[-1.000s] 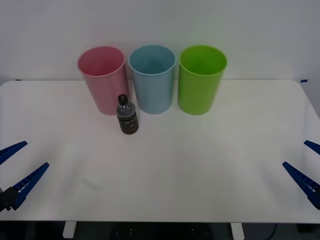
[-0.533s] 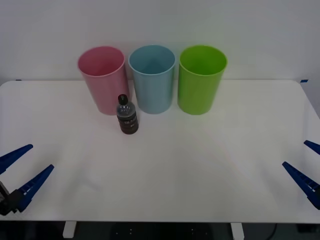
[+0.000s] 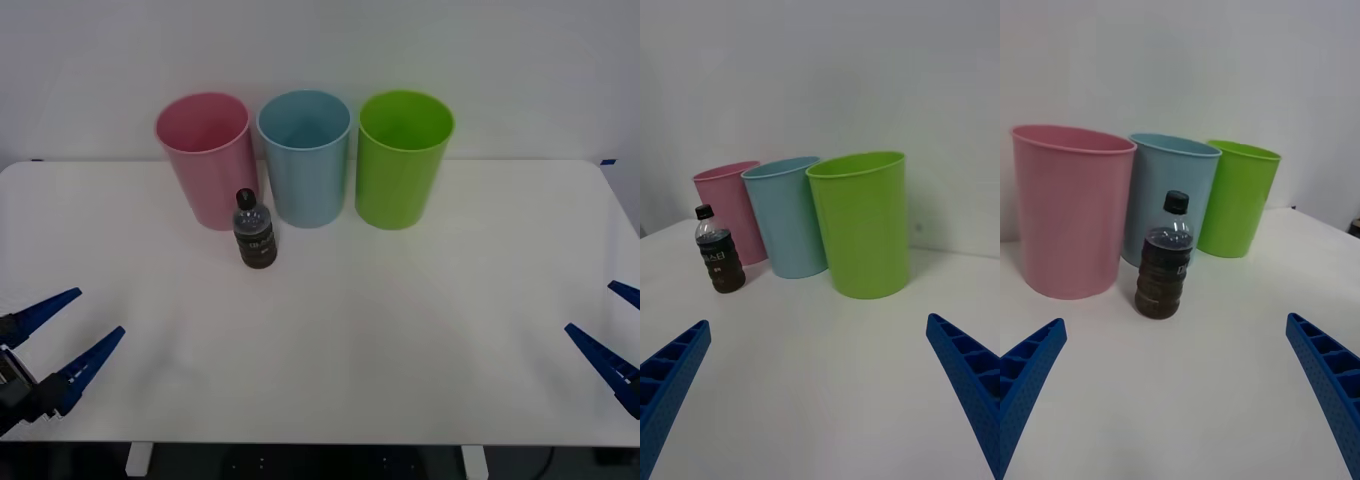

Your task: Grasp the object on the table and drop it into the matching bin: aluminum can to the light blue bin, PET bottle to the pink bin.

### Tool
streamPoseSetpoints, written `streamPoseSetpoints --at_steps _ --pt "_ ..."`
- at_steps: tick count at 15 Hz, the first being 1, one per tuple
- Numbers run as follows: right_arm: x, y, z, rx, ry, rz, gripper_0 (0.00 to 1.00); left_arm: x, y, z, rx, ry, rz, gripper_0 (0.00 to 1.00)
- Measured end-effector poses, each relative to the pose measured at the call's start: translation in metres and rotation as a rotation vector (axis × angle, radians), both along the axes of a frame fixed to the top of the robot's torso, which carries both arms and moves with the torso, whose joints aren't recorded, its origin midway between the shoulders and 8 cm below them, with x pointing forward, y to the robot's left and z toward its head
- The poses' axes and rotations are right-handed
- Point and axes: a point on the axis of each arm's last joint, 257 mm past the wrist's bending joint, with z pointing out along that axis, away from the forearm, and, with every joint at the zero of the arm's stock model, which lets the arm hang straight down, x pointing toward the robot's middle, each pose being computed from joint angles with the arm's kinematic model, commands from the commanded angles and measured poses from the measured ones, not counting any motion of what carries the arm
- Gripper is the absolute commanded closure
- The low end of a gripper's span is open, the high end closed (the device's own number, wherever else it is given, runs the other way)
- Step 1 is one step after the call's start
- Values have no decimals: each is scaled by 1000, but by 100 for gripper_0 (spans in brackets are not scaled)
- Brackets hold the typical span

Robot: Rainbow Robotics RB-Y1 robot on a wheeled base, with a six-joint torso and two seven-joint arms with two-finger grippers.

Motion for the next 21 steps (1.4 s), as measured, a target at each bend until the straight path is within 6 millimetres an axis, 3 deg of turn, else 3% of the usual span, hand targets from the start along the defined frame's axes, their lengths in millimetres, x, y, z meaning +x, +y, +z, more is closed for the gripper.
streamPoseSetpoints --at_steps 9,15,21 --pt "0 0 0 0 0 0 0 42 -36 -34 -19 69 81 0" --pt "0 0 0 0 0 0 0 58 -55 -54 -27 114 134 0" --pt "0 0 0 0 0 0 0 73 -78 -59 10 87 158 0"
